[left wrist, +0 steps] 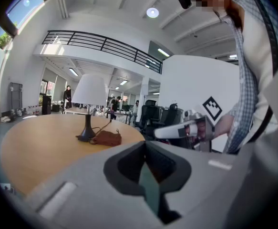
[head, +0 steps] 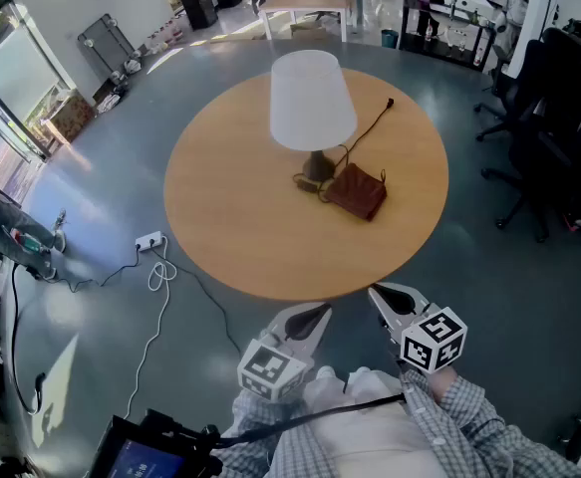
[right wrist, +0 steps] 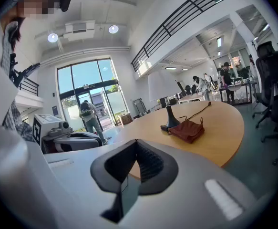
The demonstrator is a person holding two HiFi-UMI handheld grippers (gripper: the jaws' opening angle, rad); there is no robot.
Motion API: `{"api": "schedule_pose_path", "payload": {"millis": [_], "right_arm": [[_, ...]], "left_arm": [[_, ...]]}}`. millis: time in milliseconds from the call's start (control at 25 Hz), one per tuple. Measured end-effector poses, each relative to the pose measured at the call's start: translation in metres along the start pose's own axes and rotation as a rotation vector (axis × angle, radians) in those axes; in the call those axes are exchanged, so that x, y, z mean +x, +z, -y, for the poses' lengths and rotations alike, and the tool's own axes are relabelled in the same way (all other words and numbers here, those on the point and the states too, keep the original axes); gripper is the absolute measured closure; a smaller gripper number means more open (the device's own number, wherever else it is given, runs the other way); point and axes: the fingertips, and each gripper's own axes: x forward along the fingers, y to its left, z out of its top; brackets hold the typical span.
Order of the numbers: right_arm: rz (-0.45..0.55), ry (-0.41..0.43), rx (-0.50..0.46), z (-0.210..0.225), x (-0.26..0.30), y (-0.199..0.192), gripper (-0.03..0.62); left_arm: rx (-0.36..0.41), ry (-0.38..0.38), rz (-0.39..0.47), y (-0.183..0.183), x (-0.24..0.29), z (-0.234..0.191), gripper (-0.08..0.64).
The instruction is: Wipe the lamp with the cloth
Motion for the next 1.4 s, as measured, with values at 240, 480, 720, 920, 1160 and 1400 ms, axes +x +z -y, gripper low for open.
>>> {"api": "schedule_pose_path", "payload": {"millis": [240, 480, 720, 920, 1160, 1400], "right_arm": [[-0.006, 0.005, 0.010, 0.000, 0.000, 0.001, 0.589], [-0.007, 0.009, 0.016, -0.001, 0.001, -0.001, 0.588], [-0.006, 0.010, 0.021, 0.000, -0.001, -0.002, 0.588], [-0.003, 0.017, 0.025, 0.007, -0.009, -0.001, 0.589], [0.013, 0.022, 0.028, 0.024, -0.025, 0.009, 0.589], [0.013, 0.026, 0.034, 0.039, -0.041, 0.004, 0.589]], "left_arm": [[-0.002, 0.001, 0.000, 0.000, 0.001, 0.000, 0.555], [0.005, -0.001, 0.005, 0.000, 0.000, -0.001, 0.555], [0.002, 0.002, -0.003, -0.001, 0.001, 0.001, 0.555], [0.003, 0.015, -0.003, 0.000, 0.007, 0.007, 0.555], [0.026, 0.038, 0.015, 0.014, 0.020, 0.015, 0.555], [0.021, 0.076, 0.027, 0.015, 0.028, 0.024, 0.555]]}}
